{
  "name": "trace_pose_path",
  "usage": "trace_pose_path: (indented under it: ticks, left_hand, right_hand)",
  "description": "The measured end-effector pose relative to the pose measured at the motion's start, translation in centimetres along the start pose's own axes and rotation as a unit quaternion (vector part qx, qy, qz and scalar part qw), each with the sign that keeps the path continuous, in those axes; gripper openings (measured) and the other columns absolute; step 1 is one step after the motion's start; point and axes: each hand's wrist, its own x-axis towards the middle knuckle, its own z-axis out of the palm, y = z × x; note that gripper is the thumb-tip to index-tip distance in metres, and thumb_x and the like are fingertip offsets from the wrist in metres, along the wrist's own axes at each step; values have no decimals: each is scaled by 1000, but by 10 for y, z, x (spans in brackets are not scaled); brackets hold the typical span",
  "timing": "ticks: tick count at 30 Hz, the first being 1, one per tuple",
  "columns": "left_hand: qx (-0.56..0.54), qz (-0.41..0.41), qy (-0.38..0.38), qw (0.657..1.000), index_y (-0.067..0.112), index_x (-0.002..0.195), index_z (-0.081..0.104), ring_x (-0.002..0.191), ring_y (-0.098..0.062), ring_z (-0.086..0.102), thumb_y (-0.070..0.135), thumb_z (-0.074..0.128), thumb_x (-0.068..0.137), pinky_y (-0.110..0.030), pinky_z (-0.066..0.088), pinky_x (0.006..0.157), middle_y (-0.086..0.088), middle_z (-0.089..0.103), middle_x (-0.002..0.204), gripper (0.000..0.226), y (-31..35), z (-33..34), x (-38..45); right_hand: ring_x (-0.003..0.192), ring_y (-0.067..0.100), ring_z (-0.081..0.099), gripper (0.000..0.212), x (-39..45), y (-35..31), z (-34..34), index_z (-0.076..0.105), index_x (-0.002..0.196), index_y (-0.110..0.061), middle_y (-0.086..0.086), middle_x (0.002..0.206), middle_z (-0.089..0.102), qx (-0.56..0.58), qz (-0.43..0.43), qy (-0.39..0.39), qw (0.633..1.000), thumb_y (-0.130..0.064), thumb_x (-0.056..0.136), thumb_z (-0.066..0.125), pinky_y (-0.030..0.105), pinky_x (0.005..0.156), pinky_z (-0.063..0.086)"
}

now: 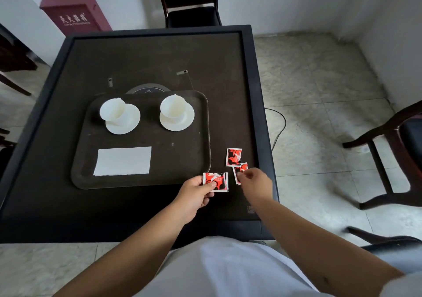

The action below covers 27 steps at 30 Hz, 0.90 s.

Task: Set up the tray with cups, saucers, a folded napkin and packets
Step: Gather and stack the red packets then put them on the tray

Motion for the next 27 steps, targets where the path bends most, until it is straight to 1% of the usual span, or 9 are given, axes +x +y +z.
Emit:
trace_pose_path:
  ticks: [2, 5, 8, 14, 17, 19, 22, 25, 27]
  left_hand:
    - [-1, -1, 2, 1000, 22, 99, 73, 75, -8, 63, 17, 68, 90, -21, 49, 61, 0, 74, 87, 11, 0, -4, 3]
    - [-7, 1, 6, 1000, 22, 100, 72, 72, -6, 64, 16, 66, 92, -21, 50, 61, 0, 73, 86, 12, 0, -9, 6]
    - [-31, 0, 15, 999, 23, 105, 69, 79, -10, 70, 16, 64, 93, -23, 52, 64, 0, 75, 94, 15, 1, -12, 8]
    - [-54, -1, 14, 998, 19, 112, 63, 87, -14, 73, 14, 58, 97, -29, 55, 71, -3, 74, 102, 16, 10, -11, 12]
    - [-43, 10, 16, 999, 20, 111, 63, 86, -14, 73, 13, 56, 98, -29, 54, 71, -2, 75, 101, 16, 14, -11, 13]
    - [-28, 16, 16, 999, 22, 110, 63, 85, -13, 73, 13, 55, 98, -29, 55, 72, 1, 76, 97, 17, 15, -10, 14]
    - [-13, 15, -3, 1000, 21, 112, 64, 85, -14, 73, 13, 52, 99, -32, 54, 75, 2, 77, 94, 19, 17, -8, 12]
    - [-21, 10, -71, 997, 20, 114, 65, 91, -21, 73, 20, 49, 101, -33, 51, 75, -3, 75, 101, 20, 18, -4, 8]
    - [-31, 8, -114, 993, 20, 113, 65, 94, -26, 72, 28, 50, 101, -34, 50, 75, -7, 75, 104, 21, 18, -2, 4]
  right_hand:
    - [72, 9, 55, 23, 14, 2, -3, 58, 105, -18, -5, 91, 61, -85, -11, 32, 996, -34, 90, 67, 24, 55, 40]
    - [76, 17, 51, 24, 30, 1, 0, 56, 106, -15, 0, 96, 59, -185, -26, 18, 982, -32, 92, 63, 28, 59, 38]
    - [75, 19, 52, 19, 34, -2, 4, 56, 105, -19, 0, 91, 57, -239, -23, 10, 971, -33, 92, 60, 29, 58, 37]
    - [68, 13, 61, 5, 27, 0, 5, 65, 93, -25, -6, 79, 64, -150, -15, -28, 988, -29, 91, 62, 34, 61, 57]
    - [68, 9, 60, 4, 20, -2, -2, 64, 90, -26, -11, 77, 64, -91, -26, -55, 994, -28, 89, 67, 29, 58, 53]
    - [67, 8, 65, 4, 14, -8, -8, 68, 87, -26, -11, 74, 70, -12, -38, -105, 994, -27, 87, 71, 26, 56, 49]
    - [71, 5, 70, 6, 5, -21, -16, 71, 87, -28, -12, 78, 74, 57, -87, -162, 981, -23, 85, 74, 21, 61, 49]
    - [71, -1, 67, 14, 0, -33, -18, 69, 87, -33, -15, 77, 72, -4, -143, -165, 976, -23, 82, 78, 11, 57, 47]
    - [71, -2, 63, 16, 0, -38, -18, 70, 92, -30, -17, 79, 68, -92, -203, -145, 964, -23, 81, 78, 11, 58, 47]
